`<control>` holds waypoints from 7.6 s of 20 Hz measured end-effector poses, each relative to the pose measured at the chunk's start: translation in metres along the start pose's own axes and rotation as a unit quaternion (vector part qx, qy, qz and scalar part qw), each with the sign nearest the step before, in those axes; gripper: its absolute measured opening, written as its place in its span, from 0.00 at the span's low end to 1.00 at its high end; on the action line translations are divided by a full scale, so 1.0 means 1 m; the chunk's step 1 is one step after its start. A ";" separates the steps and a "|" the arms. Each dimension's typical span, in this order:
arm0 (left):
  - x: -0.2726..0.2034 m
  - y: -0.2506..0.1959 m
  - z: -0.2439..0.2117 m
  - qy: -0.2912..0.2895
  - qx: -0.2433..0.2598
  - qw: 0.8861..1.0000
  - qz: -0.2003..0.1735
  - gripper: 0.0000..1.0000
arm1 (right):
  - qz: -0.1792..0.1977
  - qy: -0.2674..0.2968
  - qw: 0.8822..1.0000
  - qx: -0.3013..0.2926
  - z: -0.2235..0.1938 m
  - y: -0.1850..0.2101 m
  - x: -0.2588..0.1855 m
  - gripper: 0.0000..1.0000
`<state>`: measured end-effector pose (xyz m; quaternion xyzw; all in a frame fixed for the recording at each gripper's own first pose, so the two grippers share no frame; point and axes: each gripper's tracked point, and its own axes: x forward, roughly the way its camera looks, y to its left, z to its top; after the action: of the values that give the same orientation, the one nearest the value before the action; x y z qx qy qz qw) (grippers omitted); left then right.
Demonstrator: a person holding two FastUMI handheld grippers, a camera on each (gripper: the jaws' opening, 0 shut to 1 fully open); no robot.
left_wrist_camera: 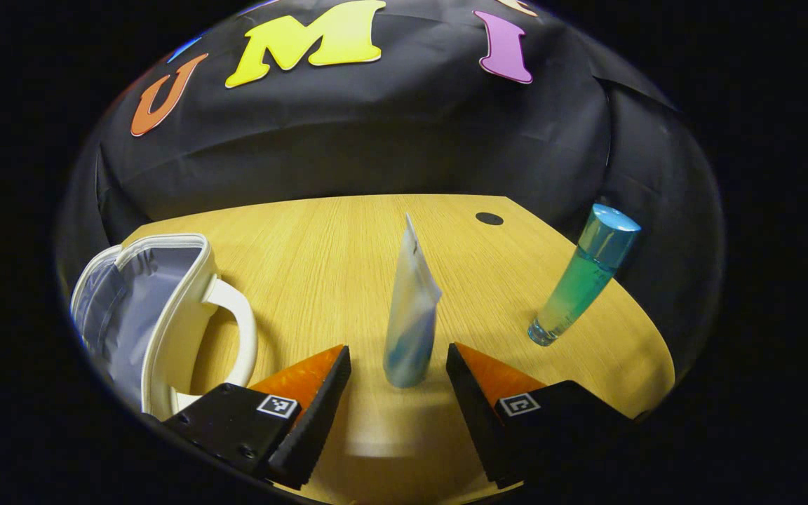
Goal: First open the suitcase, pack the skin care products into it, and then close the suitcase.
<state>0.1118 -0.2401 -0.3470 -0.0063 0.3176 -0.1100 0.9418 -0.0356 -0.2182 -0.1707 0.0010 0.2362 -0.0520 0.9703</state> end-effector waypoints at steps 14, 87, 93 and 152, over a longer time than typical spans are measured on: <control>-0.007 -0.009 0.007 0.017 0.026 1.000 0.002 0.41 | 0.078 0.018 0.997 0.010 -0.044 0.033 0.042 0.81; -0.144 0.257 -0.027 0.157 -0.152 0.976 0.007 0.83 | 0.224 0.090 0.970 -0.028 0.008 0.344 0.005 0.34; -0.221 0.306 0.002 0.054 -0.125 0.990 0.040 0.99 | 0.273 0.156 0.949 -0.038 -0.038 0.455 0.040 0.34; -0.236 0.633 -0.037 -0.091 -0.309 0.944 0.068 0.98 | 0.212 0.122 0.955 -0.171 0.006 0.433 -0.023 0.81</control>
<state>0.0359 0.4299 -0.2876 -0.2849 0.2486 0.0588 0.9239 -0.0095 0.2150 -0.1648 -0.1085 0.3524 0.1964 0.9086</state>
